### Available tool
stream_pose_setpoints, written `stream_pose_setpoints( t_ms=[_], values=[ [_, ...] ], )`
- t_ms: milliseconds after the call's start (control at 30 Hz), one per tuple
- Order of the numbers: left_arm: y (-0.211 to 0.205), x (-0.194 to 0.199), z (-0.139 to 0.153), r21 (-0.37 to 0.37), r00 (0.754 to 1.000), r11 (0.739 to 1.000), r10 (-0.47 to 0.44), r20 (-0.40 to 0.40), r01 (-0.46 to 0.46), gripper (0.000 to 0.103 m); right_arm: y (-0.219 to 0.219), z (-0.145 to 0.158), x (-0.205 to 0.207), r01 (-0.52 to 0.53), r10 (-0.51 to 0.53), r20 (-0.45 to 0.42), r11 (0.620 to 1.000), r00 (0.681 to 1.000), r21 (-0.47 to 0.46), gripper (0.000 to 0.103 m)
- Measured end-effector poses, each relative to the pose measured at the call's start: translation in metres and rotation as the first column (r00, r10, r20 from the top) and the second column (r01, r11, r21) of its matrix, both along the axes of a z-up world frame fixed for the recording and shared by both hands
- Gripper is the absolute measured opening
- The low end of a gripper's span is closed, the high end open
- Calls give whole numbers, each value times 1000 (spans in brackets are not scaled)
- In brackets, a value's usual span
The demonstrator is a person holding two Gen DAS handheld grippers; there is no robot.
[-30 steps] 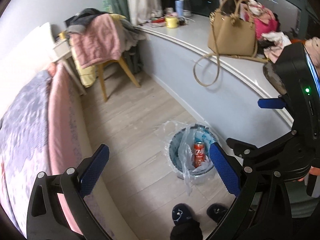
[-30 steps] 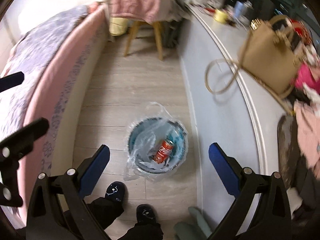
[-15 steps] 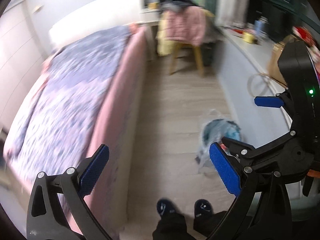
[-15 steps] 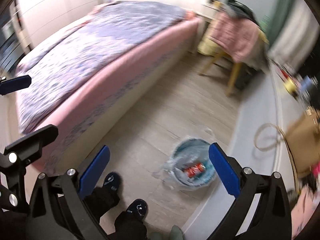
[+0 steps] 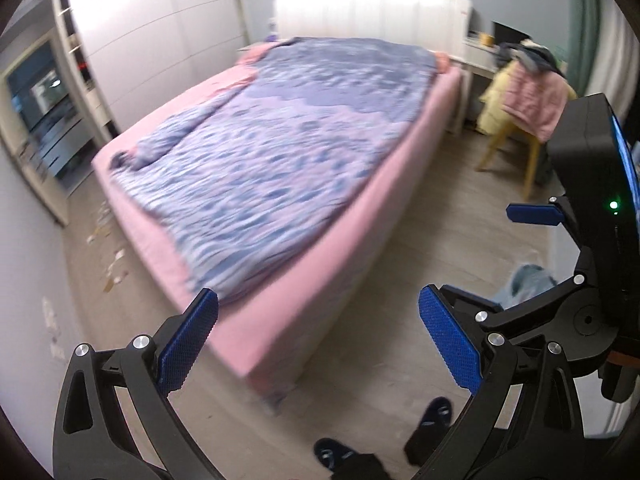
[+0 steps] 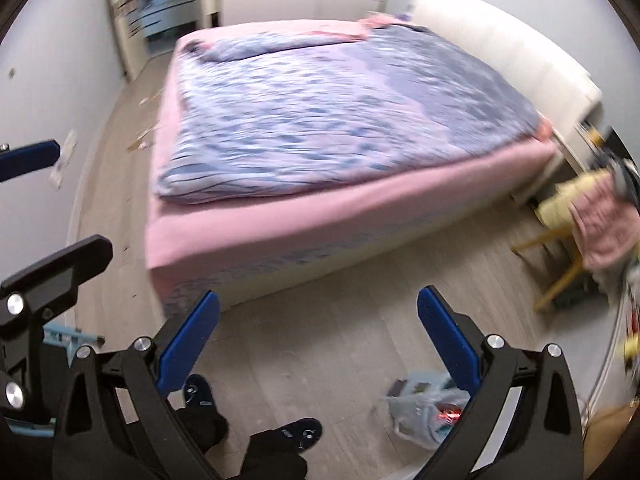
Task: Collect trash
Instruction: 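Turn both open tools toward the paper scraps by the doorway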
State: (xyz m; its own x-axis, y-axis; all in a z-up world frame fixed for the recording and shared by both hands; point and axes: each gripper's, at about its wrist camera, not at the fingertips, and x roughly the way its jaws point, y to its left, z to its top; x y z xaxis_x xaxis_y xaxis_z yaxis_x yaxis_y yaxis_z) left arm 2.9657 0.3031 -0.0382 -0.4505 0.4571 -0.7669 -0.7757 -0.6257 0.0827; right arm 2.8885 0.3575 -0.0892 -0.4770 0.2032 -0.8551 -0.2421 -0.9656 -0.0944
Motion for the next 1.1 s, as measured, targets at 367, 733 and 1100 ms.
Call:
stream_pose_setpoints(
  t_ms=[367,733,1100],
  values=[
    [-201,-106,-4,1,950,950,311,41,-311,97,-192,-5,-125,-300,301,10,953,954,-28,96],
    [-367,-219,-13,7,745,747,662,78,-665,97,-336,-5,-254,-542,543,6,839,840,-42,96],
    [-452,-400,-6,-18,725,726,688,34,-688,97,-439,4,-436,-629,628,-38,774,777,-77,96]
  ],
)
